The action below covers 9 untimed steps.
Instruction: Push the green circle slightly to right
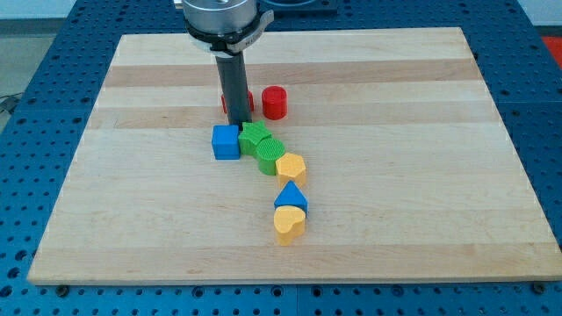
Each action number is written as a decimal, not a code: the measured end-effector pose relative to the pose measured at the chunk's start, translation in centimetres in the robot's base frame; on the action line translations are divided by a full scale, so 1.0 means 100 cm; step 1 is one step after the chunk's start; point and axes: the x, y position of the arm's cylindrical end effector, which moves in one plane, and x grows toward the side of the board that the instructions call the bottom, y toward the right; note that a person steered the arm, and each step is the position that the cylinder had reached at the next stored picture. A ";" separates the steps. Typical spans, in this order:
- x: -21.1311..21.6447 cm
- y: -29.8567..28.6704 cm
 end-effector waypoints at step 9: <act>0.107 -0.095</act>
